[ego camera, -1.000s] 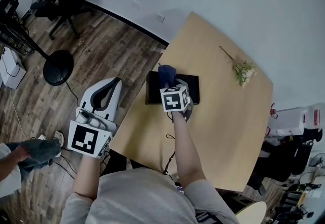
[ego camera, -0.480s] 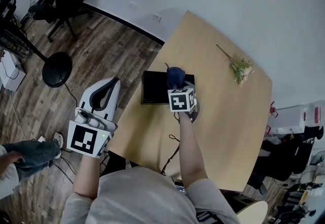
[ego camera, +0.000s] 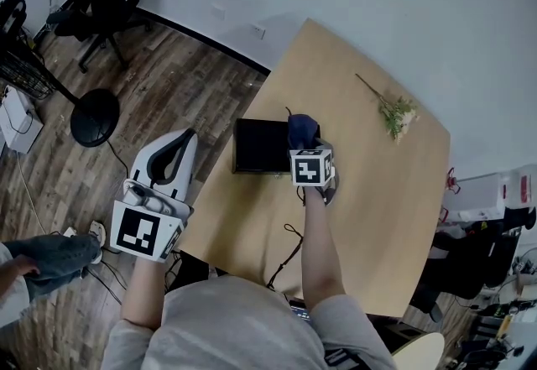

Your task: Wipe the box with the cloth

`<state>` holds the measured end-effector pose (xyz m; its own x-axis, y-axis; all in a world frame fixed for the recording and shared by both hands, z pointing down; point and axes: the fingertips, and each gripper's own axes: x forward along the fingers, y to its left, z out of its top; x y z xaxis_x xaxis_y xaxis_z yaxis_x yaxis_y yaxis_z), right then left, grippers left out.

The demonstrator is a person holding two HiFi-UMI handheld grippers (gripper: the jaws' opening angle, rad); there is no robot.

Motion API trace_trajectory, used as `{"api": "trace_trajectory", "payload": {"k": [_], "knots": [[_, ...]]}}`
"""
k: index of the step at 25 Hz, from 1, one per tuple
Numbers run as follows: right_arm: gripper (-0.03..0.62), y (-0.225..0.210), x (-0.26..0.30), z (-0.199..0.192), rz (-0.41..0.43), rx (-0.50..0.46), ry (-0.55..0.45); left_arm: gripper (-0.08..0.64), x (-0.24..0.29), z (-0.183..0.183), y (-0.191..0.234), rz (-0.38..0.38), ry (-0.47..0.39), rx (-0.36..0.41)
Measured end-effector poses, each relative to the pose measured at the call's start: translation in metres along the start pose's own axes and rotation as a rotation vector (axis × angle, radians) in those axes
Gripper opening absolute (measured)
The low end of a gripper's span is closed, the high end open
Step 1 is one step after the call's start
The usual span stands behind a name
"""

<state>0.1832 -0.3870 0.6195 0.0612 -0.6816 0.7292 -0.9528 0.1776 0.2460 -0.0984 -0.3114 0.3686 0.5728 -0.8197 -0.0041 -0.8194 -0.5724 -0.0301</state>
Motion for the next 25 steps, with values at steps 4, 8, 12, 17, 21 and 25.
{"api": "trace_trajectory", "payload": {"k": [4,8,12,17,21,25], "knots": [[0.089,-0.007,-0.003,-0.003,-0.025,0.019,0.006,0.008,-0.006,0.0,0.008,0.018,0.003,0.002],[0.089,-0.013,-0.006,-0.007,-0.046,0.038,0.006,0.008,-0.011,0.001,0.015,0.03,-0.001,-0.005],[0.089,-0.01,-0.008,-0.004,-0.032,0.075,0.001,0.008,-0.013,0.001,0.017,0.027,-0.003,-0.009],[0.09,0.02,-0.037,0.016,0.068,0.166,-0.082,0.008,-0.015,0.004,0.014,0.011,-0.011,-0.01],[0.089,0.058,-0.063,0.037,0.178,0.191,-0.155,0.008,-0.015,0.008,0.012,0.003,-0.023,-0.012],[0.089,0.104,-0.075,0.039,0.278,0.182,-0.161,0.008,-0.019,0.01,0.01,0.002,-0.026,-0.013]]}}
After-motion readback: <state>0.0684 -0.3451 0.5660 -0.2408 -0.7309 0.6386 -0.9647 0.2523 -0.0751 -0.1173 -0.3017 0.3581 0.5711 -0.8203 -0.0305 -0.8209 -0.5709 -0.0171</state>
